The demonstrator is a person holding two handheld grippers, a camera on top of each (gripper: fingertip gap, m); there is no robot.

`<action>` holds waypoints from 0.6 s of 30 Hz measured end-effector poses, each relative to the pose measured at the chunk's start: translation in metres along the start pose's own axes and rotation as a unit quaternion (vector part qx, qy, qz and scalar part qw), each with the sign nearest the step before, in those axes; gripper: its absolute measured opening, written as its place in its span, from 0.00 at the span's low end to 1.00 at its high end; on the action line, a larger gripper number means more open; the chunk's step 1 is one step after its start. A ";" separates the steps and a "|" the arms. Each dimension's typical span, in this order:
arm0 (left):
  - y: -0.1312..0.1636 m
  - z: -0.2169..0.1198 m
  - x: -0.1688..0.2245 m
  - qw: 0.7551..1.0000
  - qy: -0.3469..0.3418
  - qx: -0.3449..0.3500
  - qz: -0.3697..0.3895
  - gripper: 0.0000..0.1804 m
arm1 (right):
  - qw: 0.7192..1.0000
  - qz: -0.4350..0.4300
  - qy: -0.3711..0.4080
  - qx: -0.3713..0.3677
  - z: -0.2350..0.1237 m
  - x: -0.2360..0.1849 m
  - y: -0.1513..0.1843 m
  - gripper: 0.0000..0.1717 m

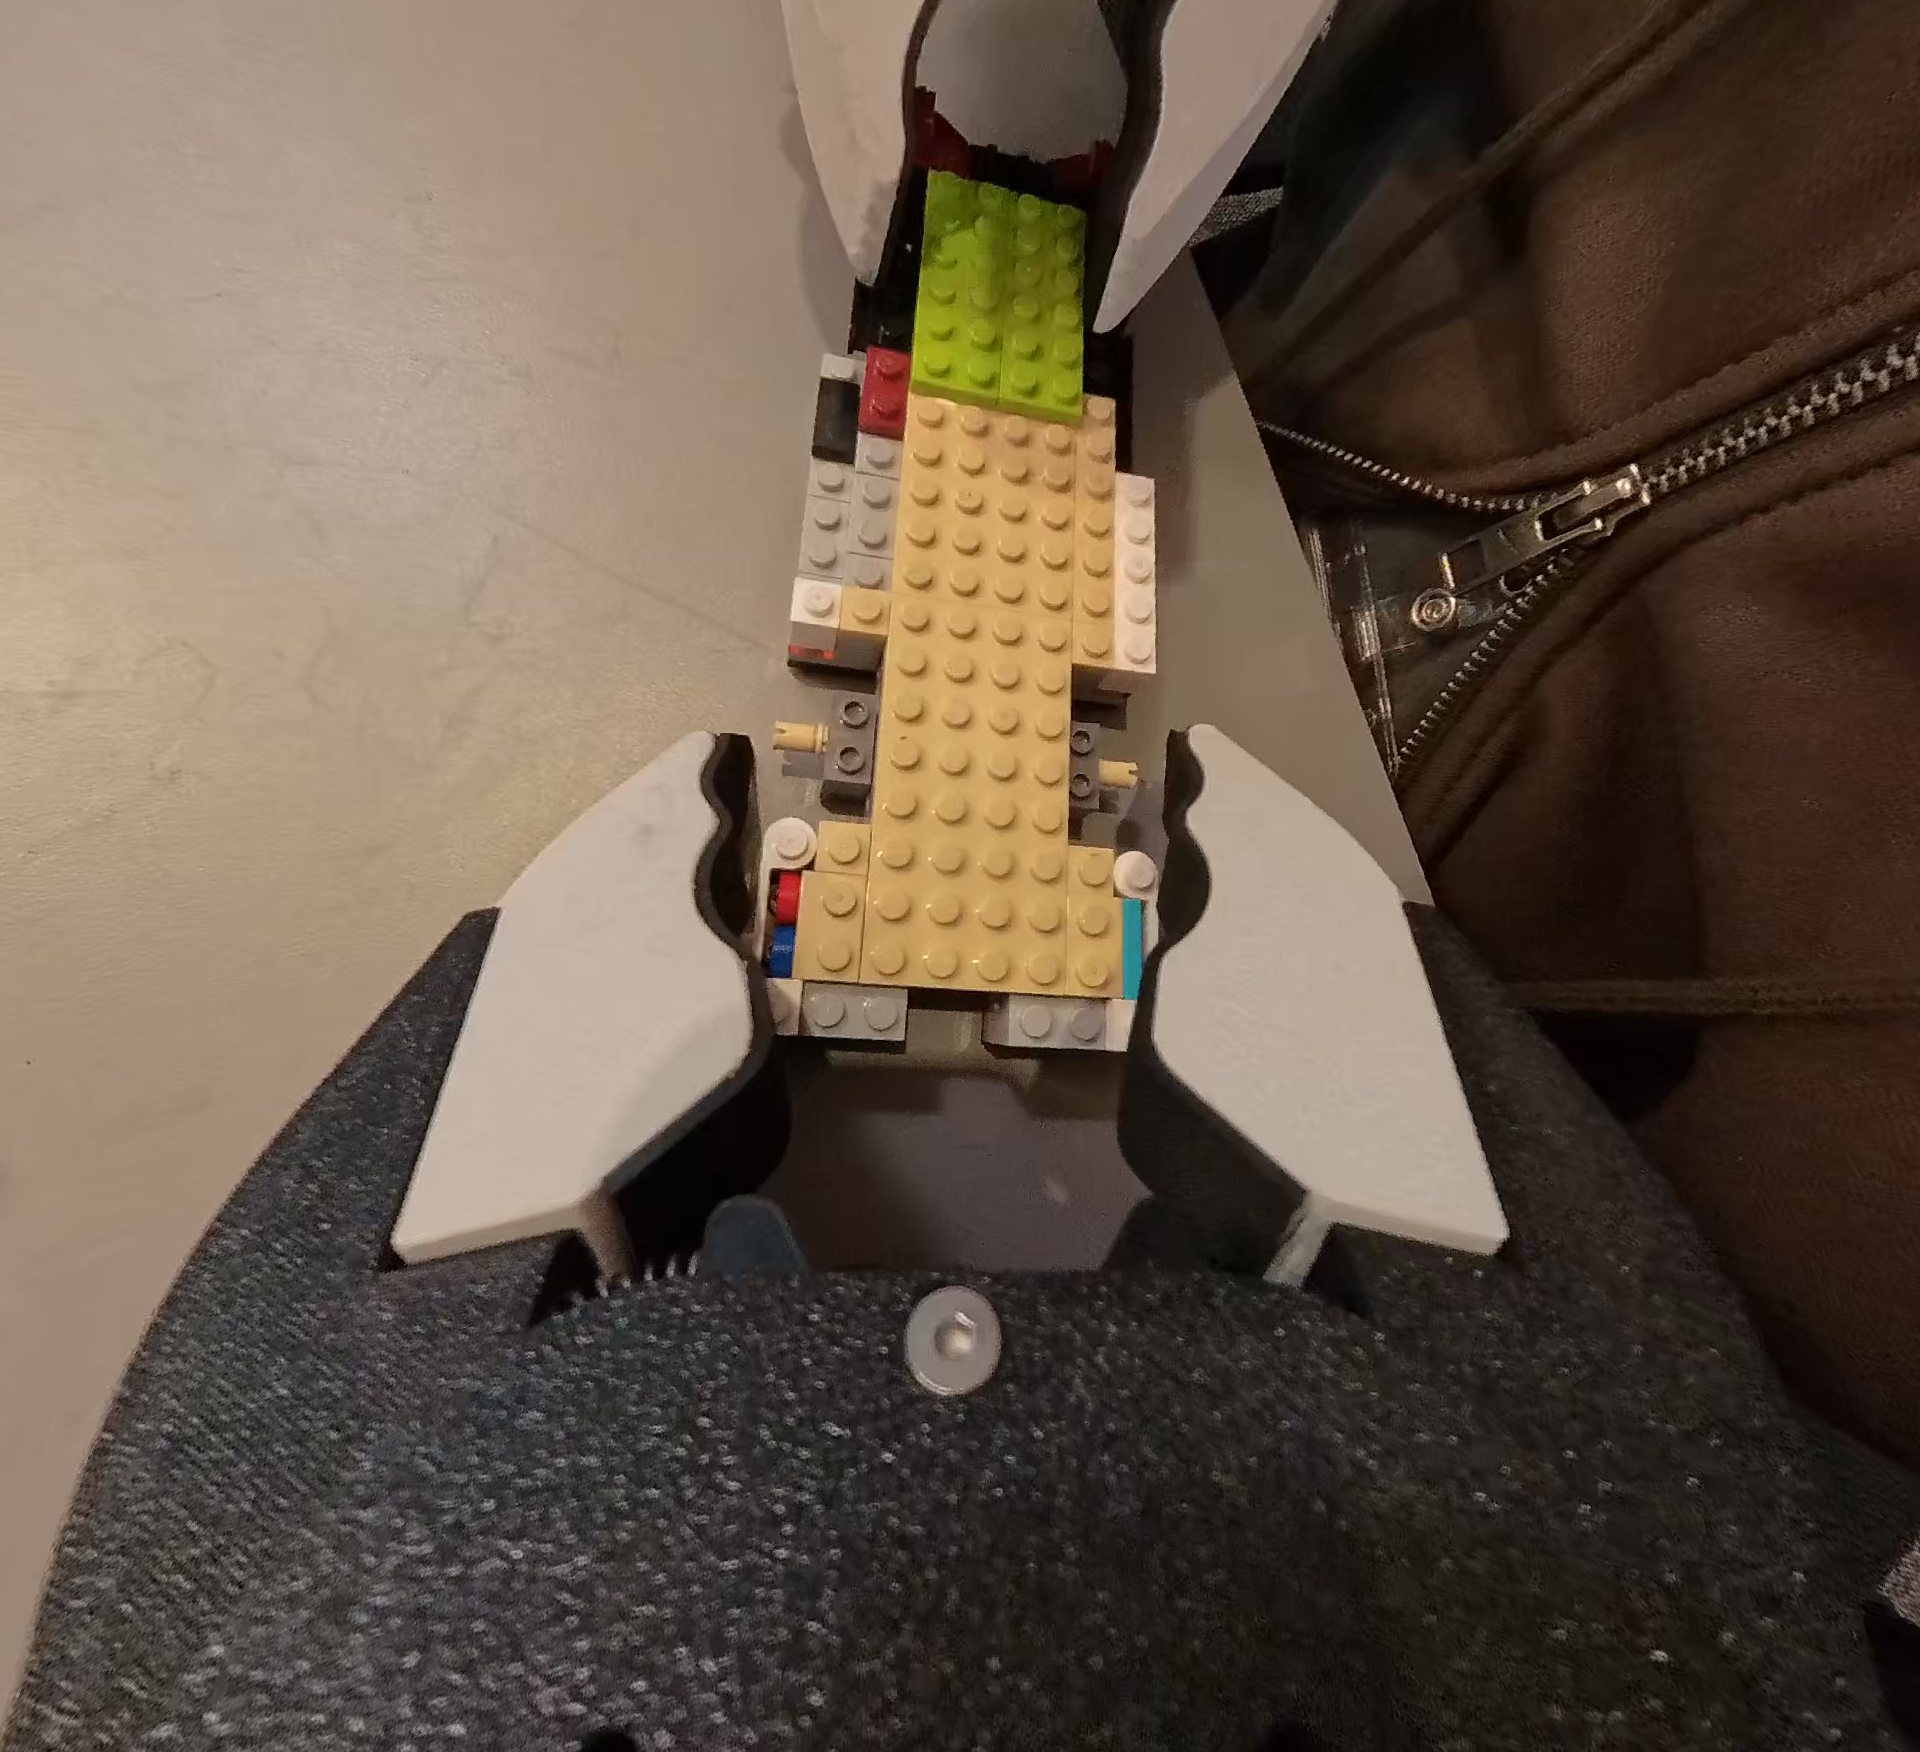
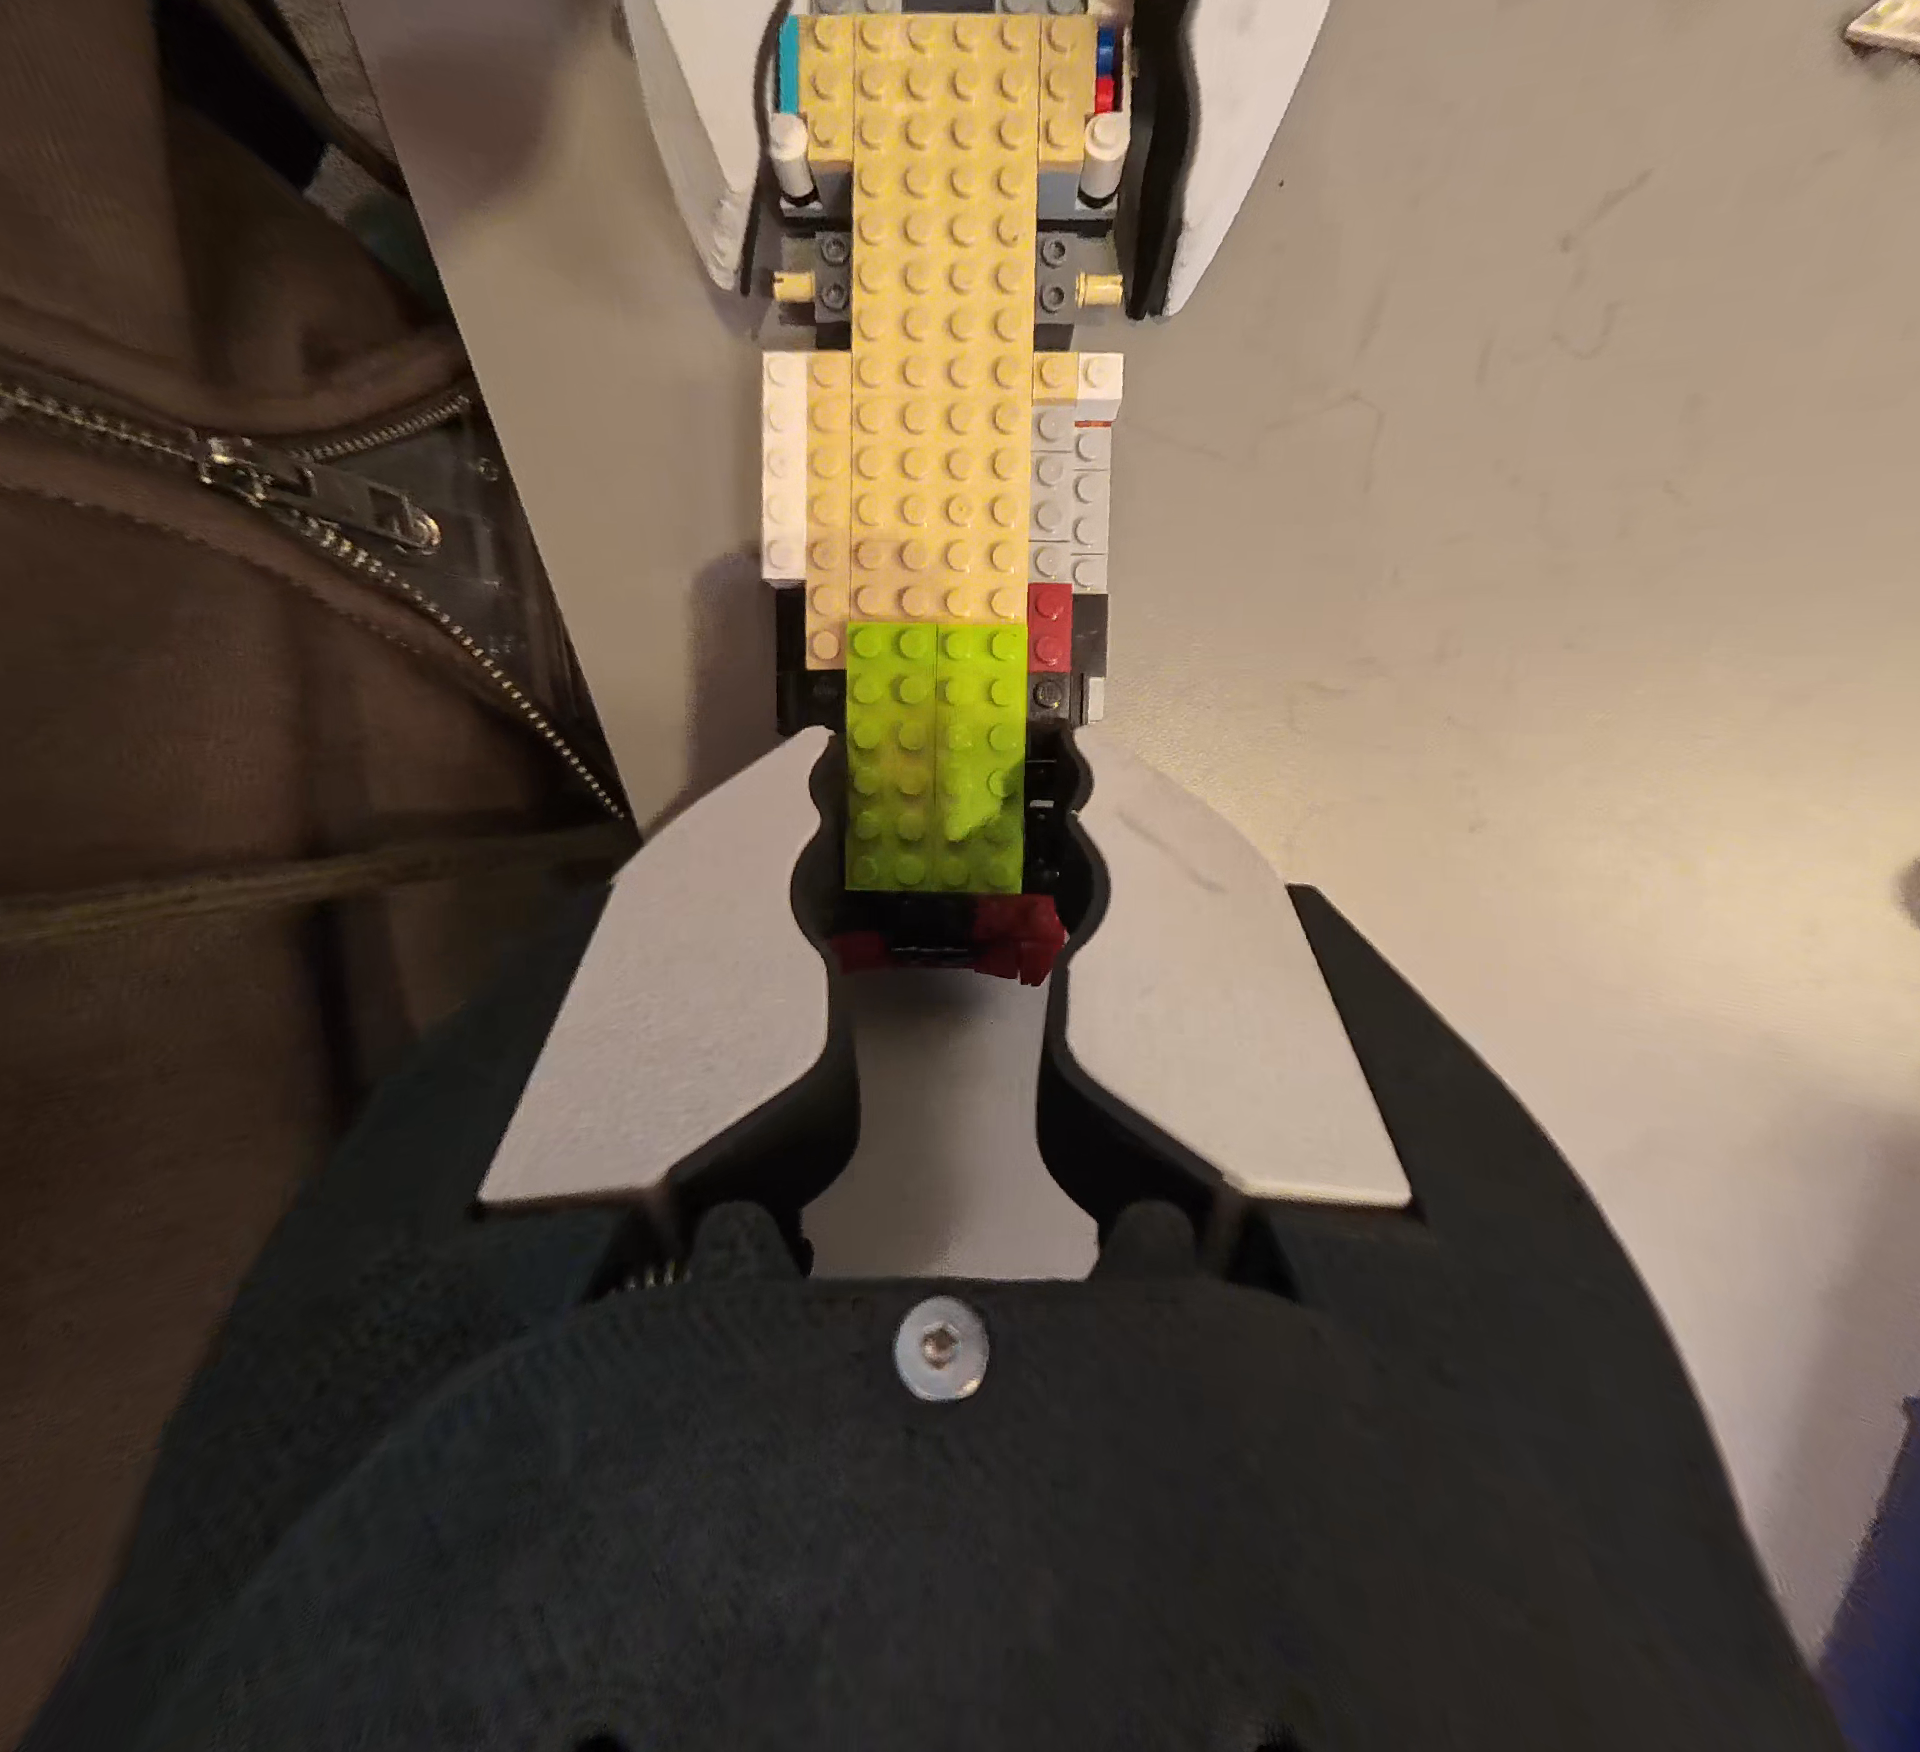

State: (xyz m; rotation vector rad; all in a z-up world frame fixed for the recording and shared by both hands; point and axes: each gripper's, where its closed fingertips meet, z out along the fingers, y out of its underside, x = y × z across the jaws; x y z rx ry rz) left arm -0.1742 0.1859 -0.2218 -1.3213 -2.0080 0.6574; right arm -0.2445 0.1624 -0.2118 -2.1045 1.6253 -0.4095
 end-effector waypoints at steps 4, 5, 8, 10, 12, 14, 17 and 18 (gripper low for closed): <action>-0.001 0.000 -0.001 1.000 -0.001 0.004 -0.004 0.43 | 0.999 -0.030 0.016 -0.015 -0.001 -0.001 -0.001 0.20; -0.001 -0.001 -0.001 1.000 -0.001 0.005 -0.006 0.43 | 0.999 -0.030 0.014 -0.016 0.000 -0.002 -0.001 0.20; -0.001 -0.002 -0.002 1.000 -0.002 0.008 -0.009 0.42 | 0.999 -0.037 0.013 -0.020 0.000 -0.002 -0.002 0.20; -0.001 -0.002 -0.002 1.000 -0.004 0.008 -0.008 0.42 | 0.999 -0.039 0.010 -0.017 -0.001 -0.003 -0.004 0.20; 0.000 -0.001 -0.002 1.000 -0.007 0.006 -0.006 0.43 | 0.999 -0.039 0.006 -0.014 -0.002 -0.003 -0.006 0.20; 0.000 -0.001 -0.001 1.000 -0.008 0.005 -0.004 0.43 | 0.999 -0.039 0.006 -0.023 0.000 -0.002 -0.004 0.20; 0.001 -0.001 -0.001 1.000 -0.009 0.002 0.001 0.43 | 0.999 -0.037 0.002 -0.025 0.001 -0.003 -0.004 0.18; 0.001 -0.001 0.000 1.000 -0.008 0.001 0.002 0.43 | 0.999 -0.038 0.003 -0.027 0.001 -0.003 -0.003 0.19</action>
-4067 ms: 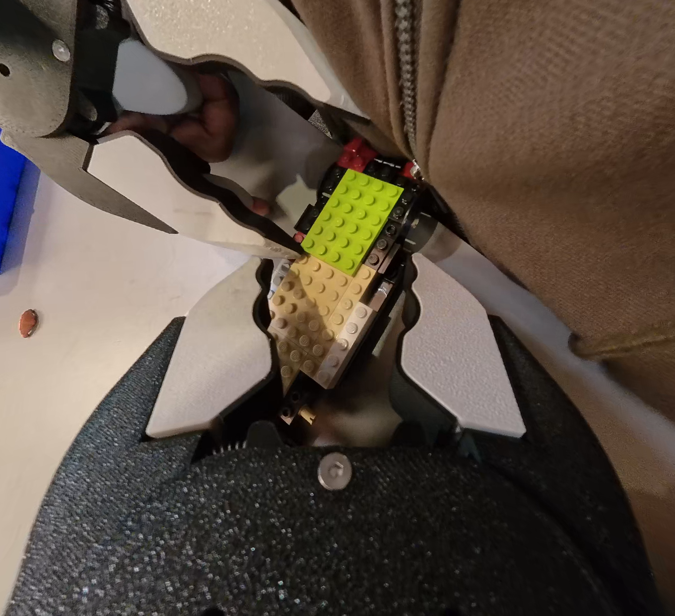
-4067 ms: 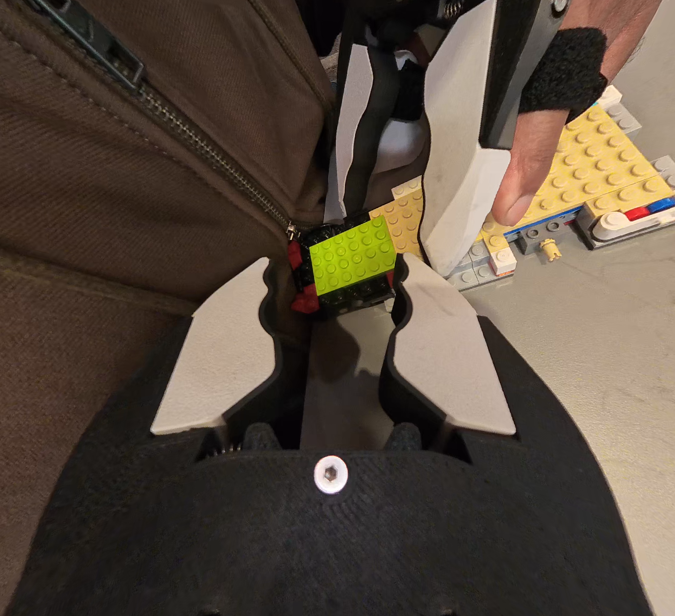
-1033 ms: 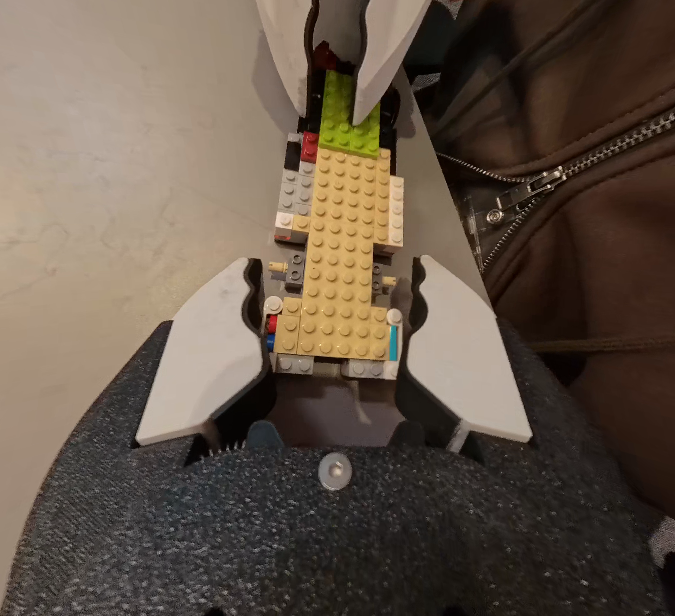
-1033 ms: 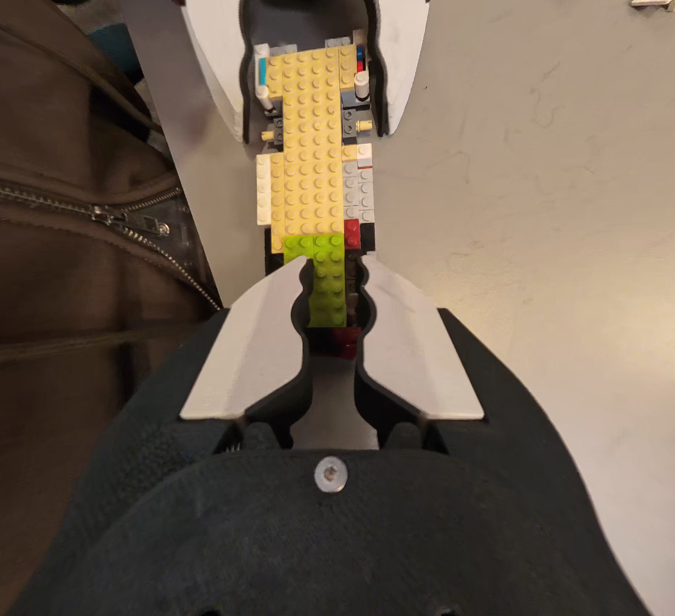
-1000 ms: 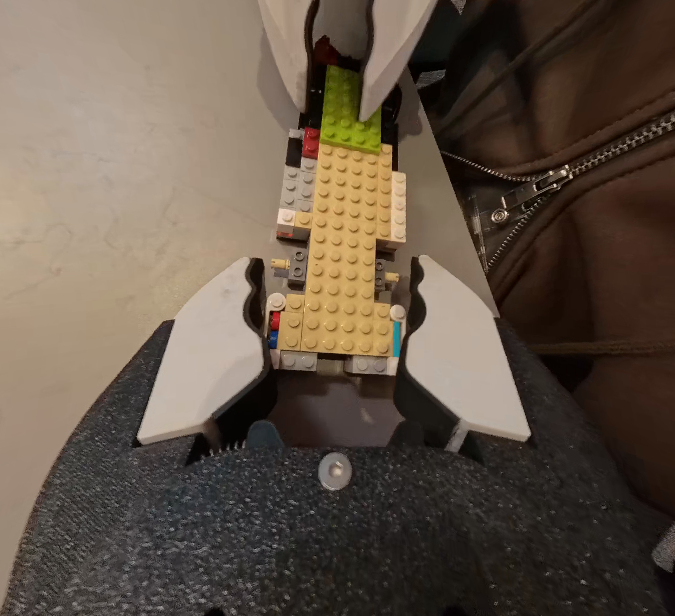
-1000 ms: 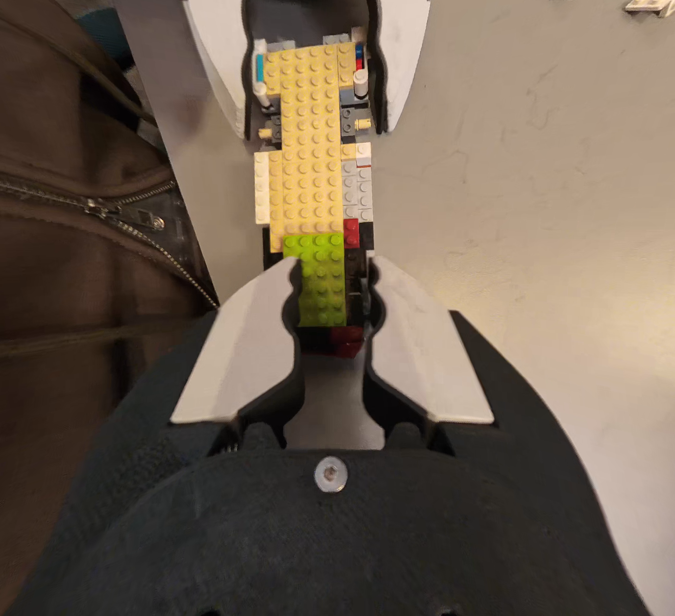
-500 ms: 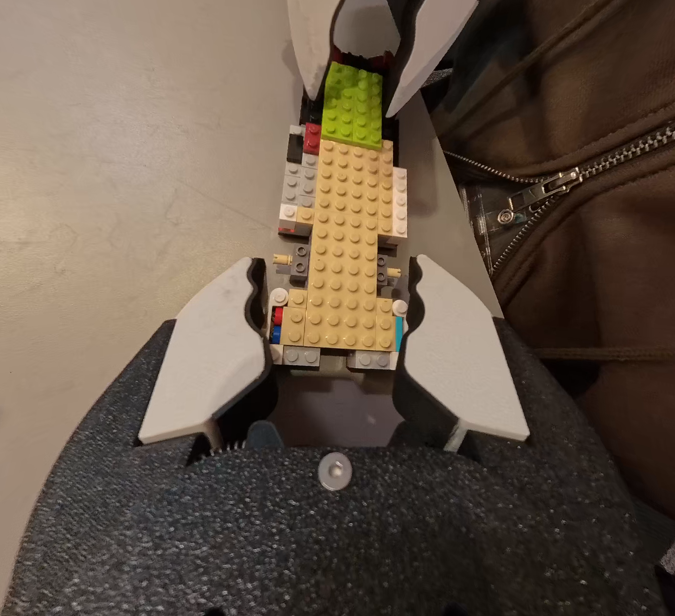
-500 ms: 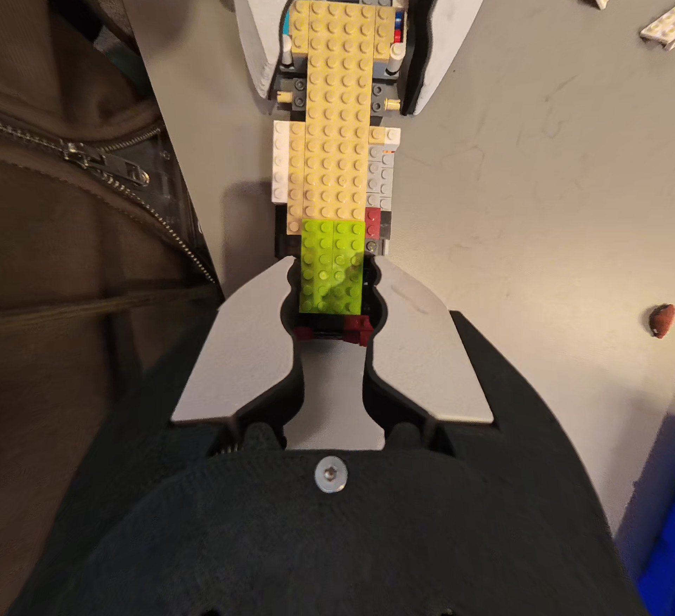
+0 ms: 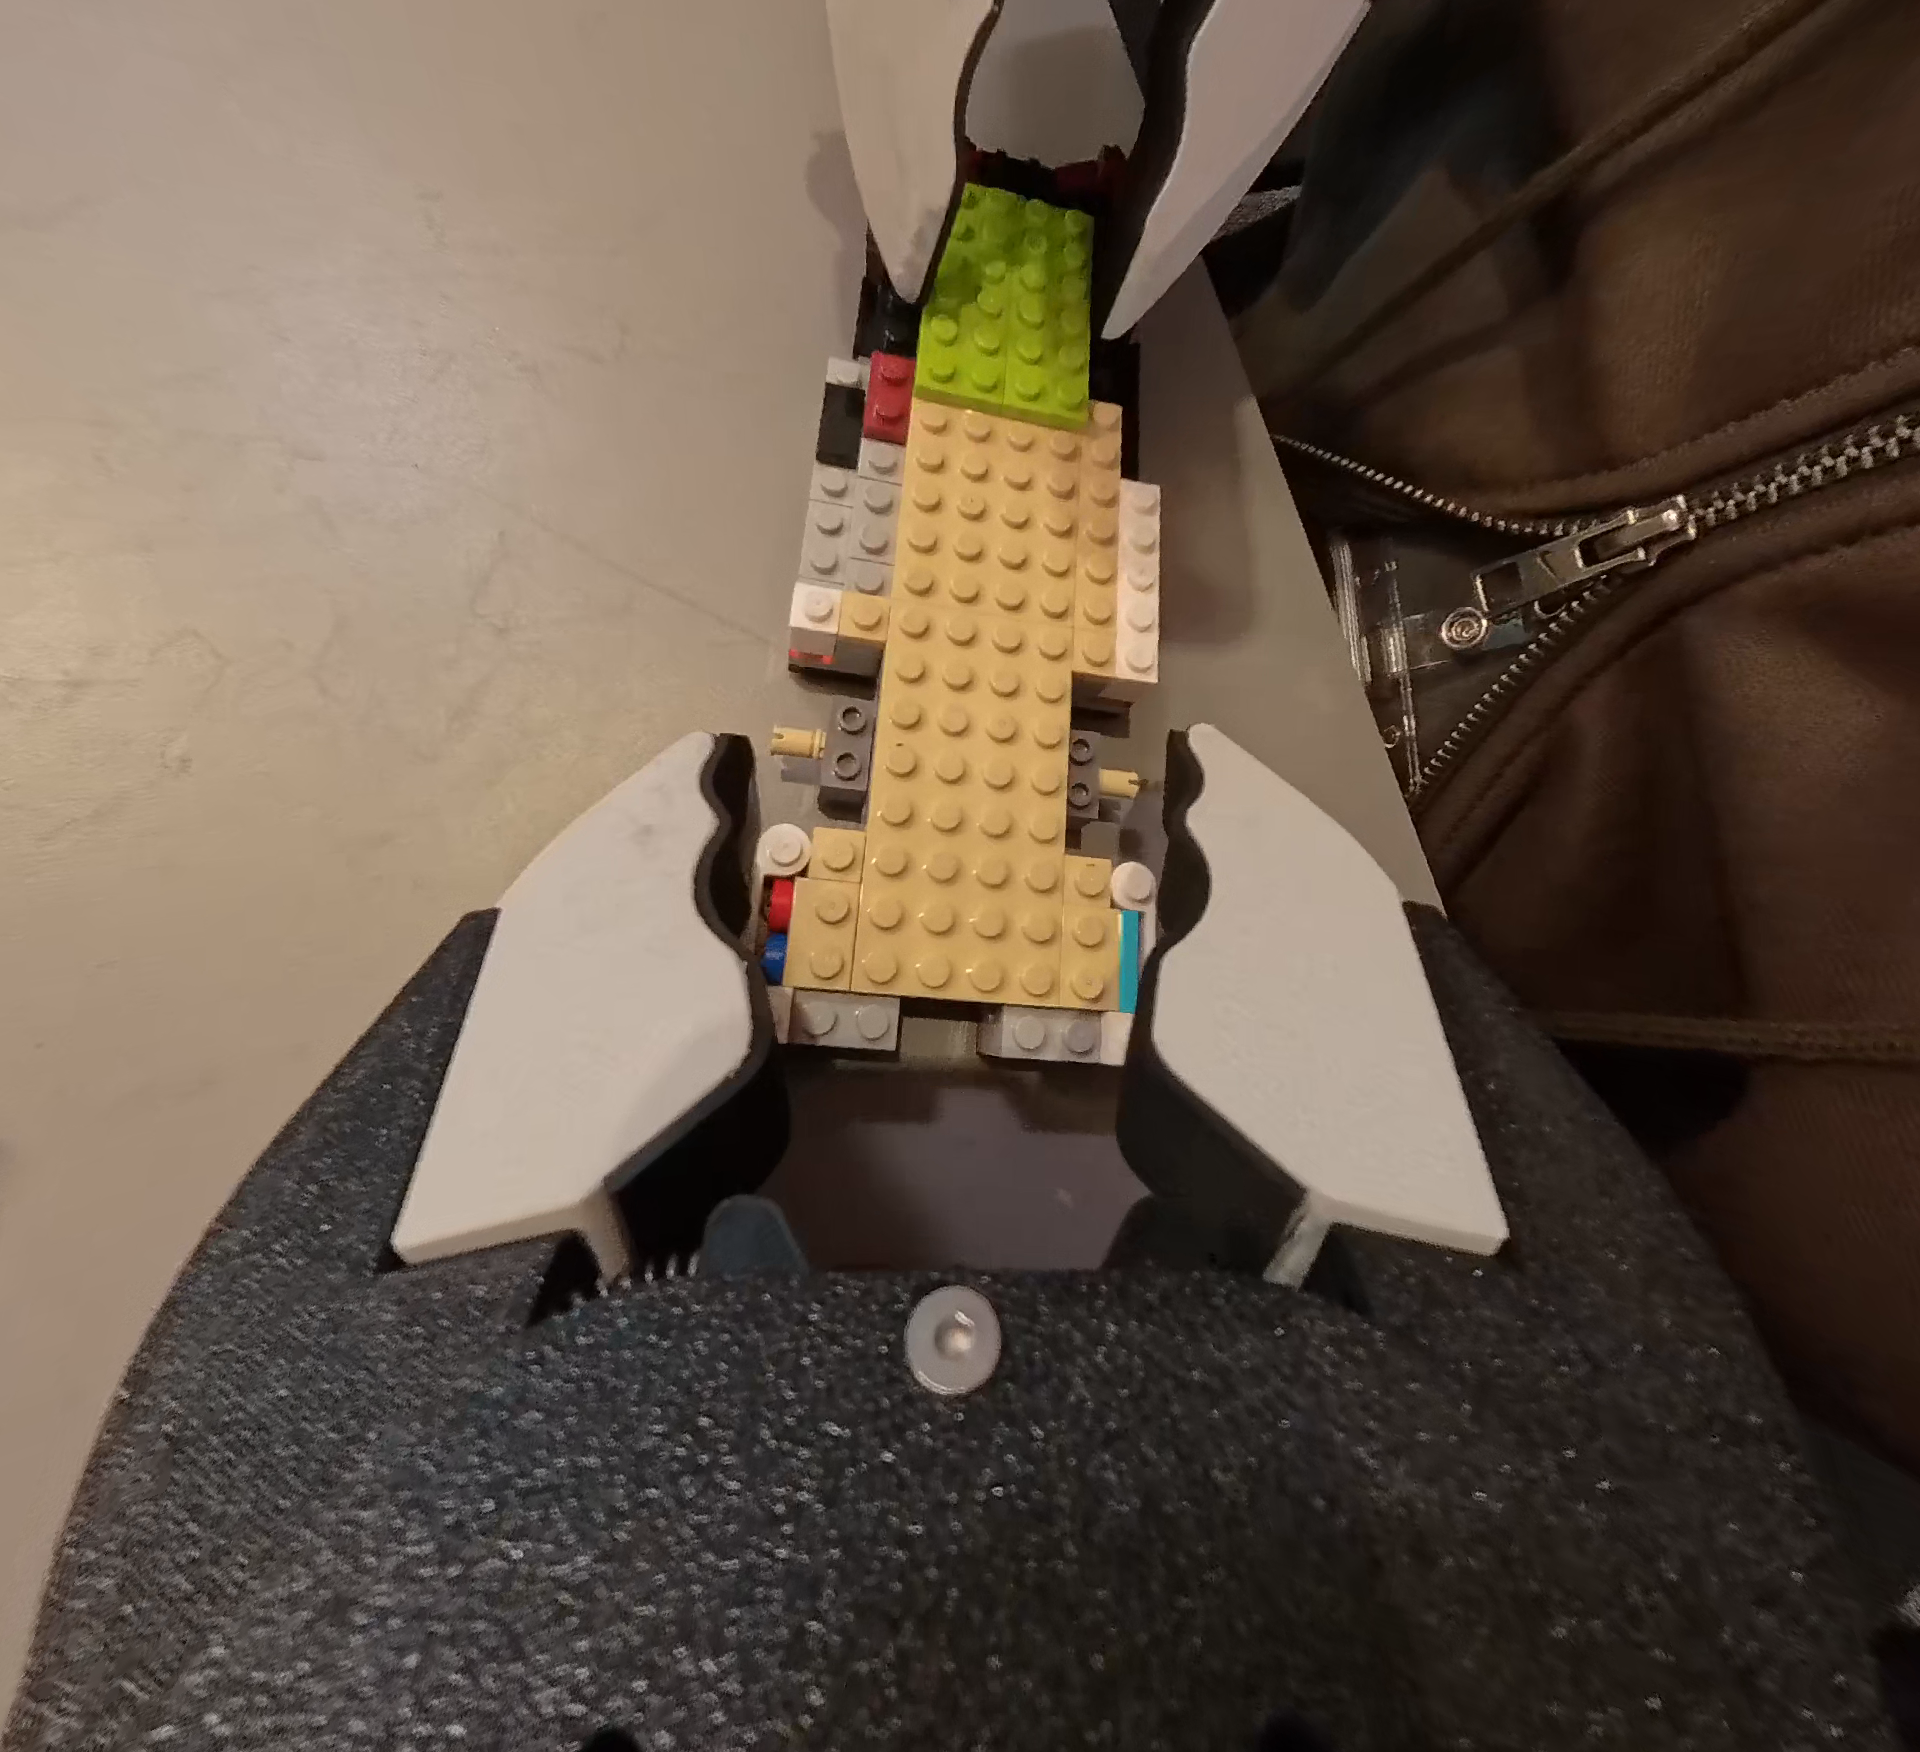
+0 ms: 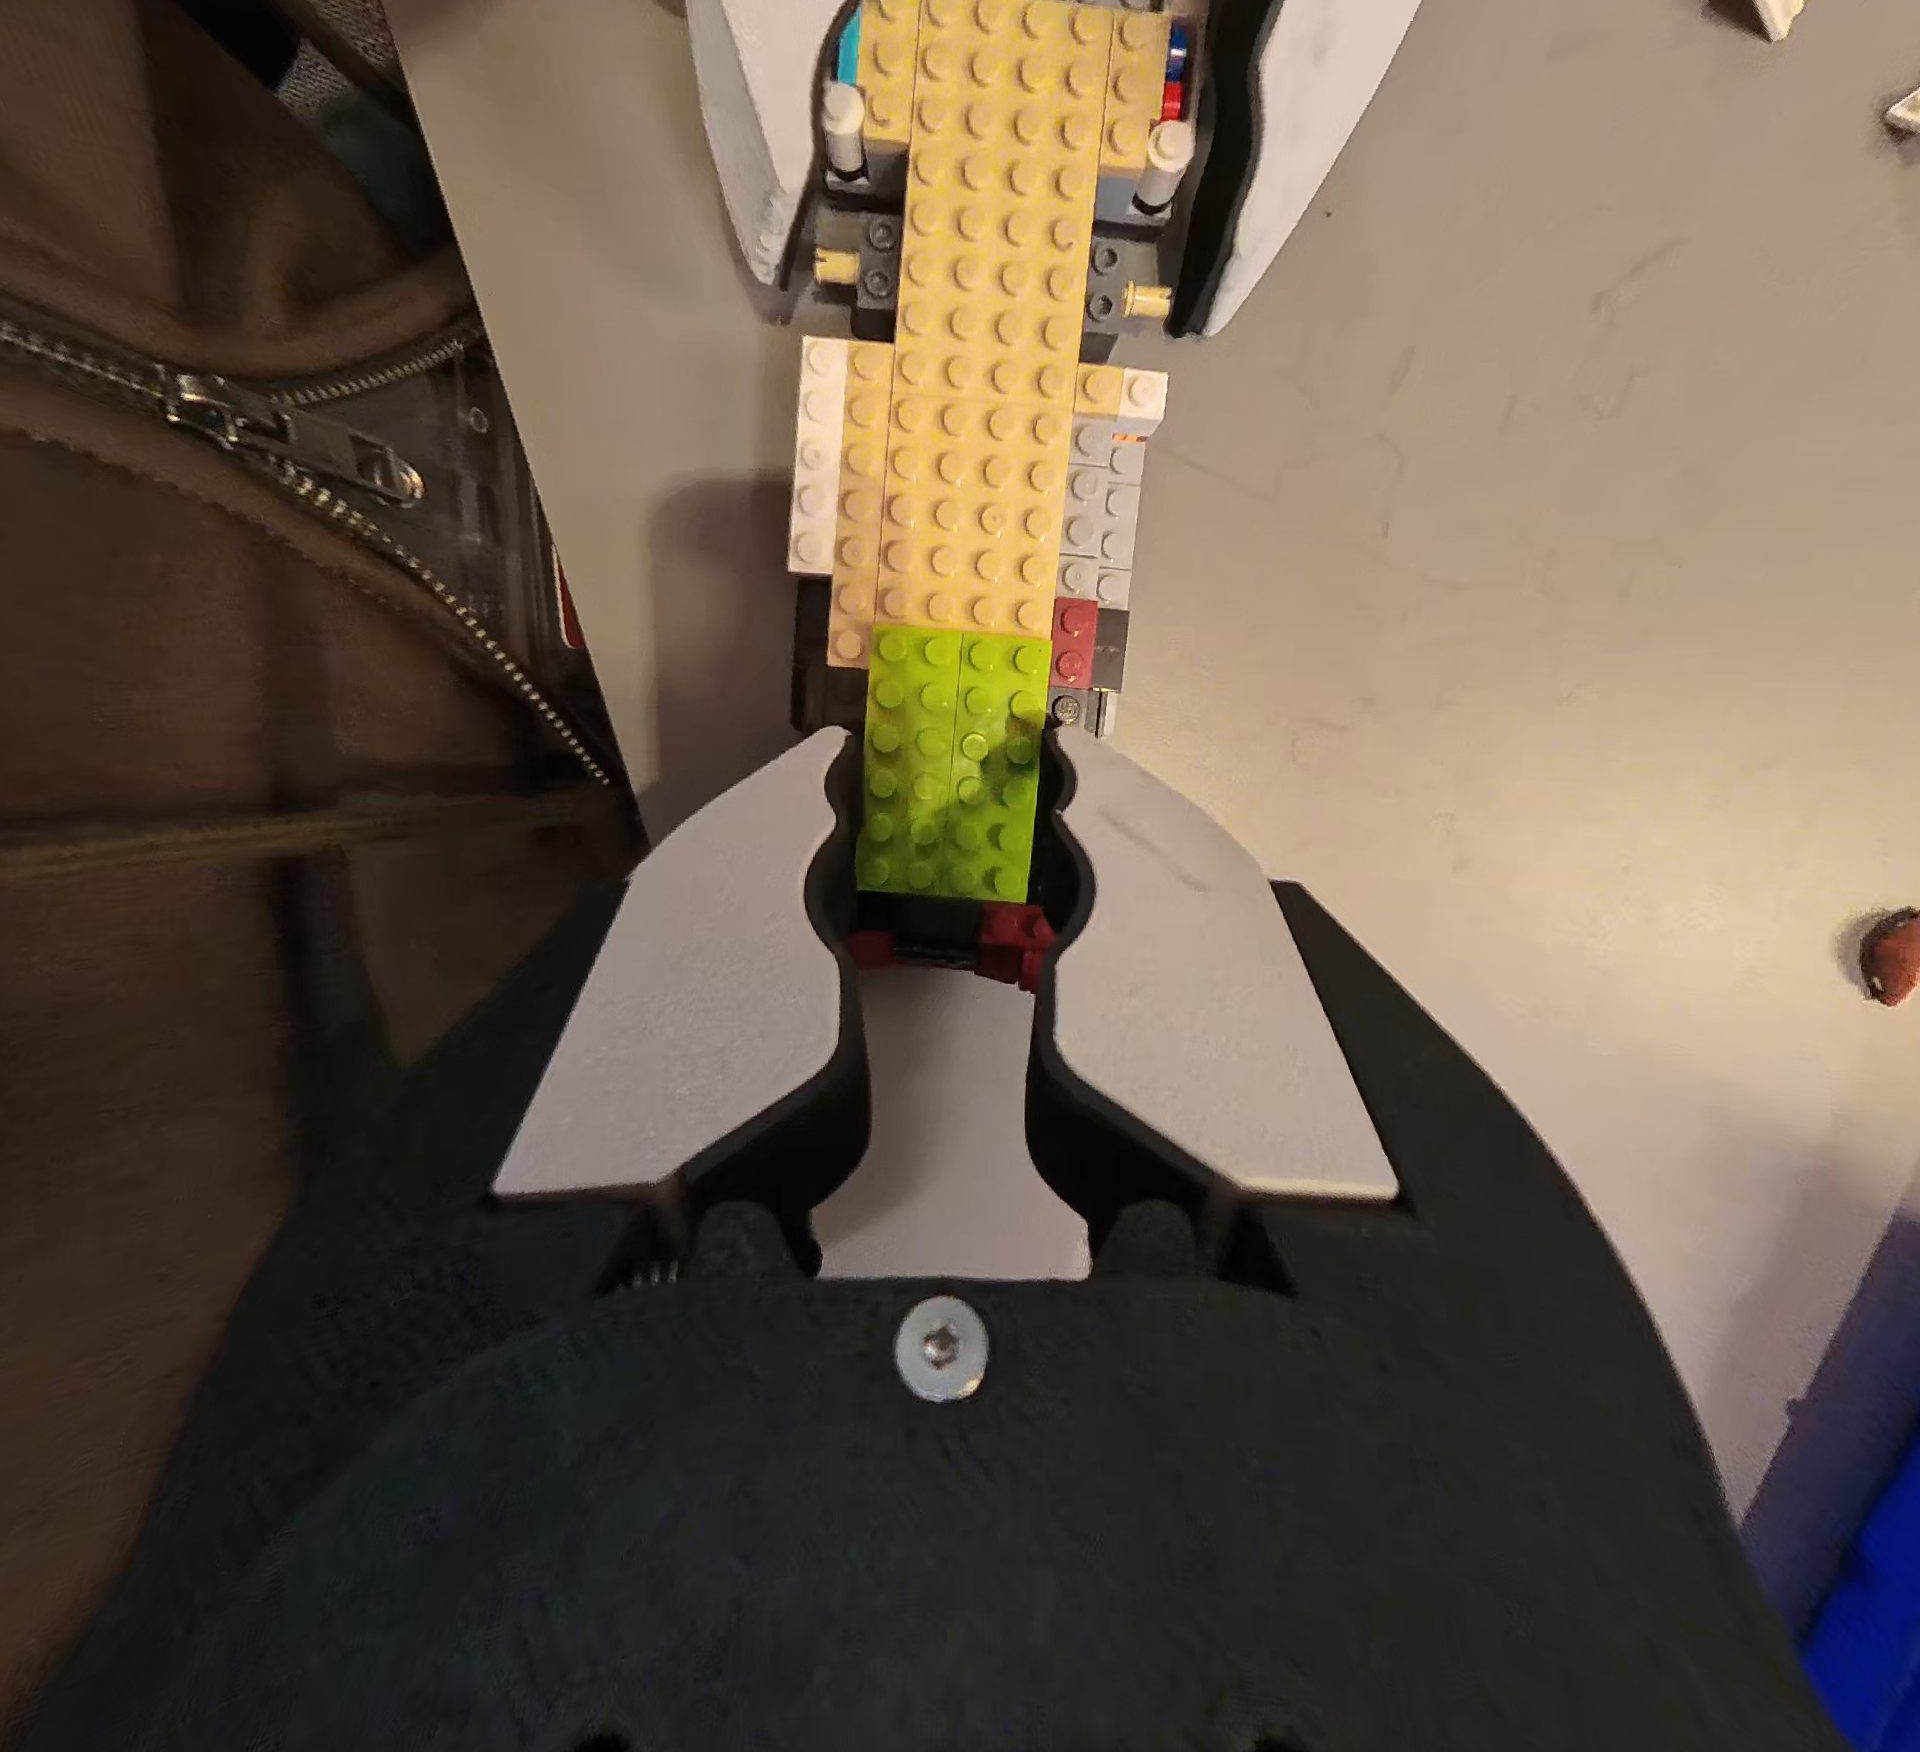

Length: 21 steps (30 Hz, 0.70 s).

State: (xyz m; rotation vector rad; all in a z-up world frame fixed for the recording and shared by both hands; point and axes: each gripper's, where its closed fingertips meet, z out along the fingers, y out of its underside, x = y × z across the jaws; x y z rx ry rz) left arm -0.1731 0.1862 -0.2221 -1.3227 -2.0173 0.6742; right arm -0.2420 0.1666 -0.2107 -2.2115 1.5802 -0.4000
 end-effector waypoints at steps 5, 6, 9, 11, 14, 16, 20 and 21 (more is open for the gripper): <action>0.000 0.001 0.002 1.000 0.005 -0.004 0.007 0.41 | 1.000 -0.006 -0.004 -0.012 0.000 0.001 -0.001 0.19; 0.000 0.001 0.002 1.000 0.005 -0.004 0.007 0.40 | 1.000 -0.006 -0.008 -0.013 0.000 0.001 -0.001 0.19; 0.000 0.001 0.001 1.000 -0.001 -0.004 0.007 0.38 | 1.000 0.005 -0.025 -0.008 0.001 0.004 -0.004 0.18; 0.000 0.002 0.000 1.000 -0.006 -0.005 0.006 0.37 | 0.999 0.012 -0.034 -0.004 0.001 0.005 -0.007 0.18; 0.000 0.002 0.001 1.000 -0.003 -0.007 0.011 0.35 | 0.998 0.025 -0.050 0.006 0.001 0.008 -0.009 0.18; 0.001 0.002 0.001 1.000 -0.005 -0.007 0.011 0.34 | 0.997 0.036 -0.062 0.016 -0.001 0.009 -0.010 0.17; 0.002 0.002 0.005 1.000 0.002 -0.009 0.022 0.36 | 0.996 0.064 -0.044 0.055 -0.005 0.022 -0.013 0.00; 0.002 0.003 0.004 1.000 0.000 -0.010 0.022 0.35 | 0.994 0.071 -0.053 0.064 -0.005 0.022 -0.013 0.00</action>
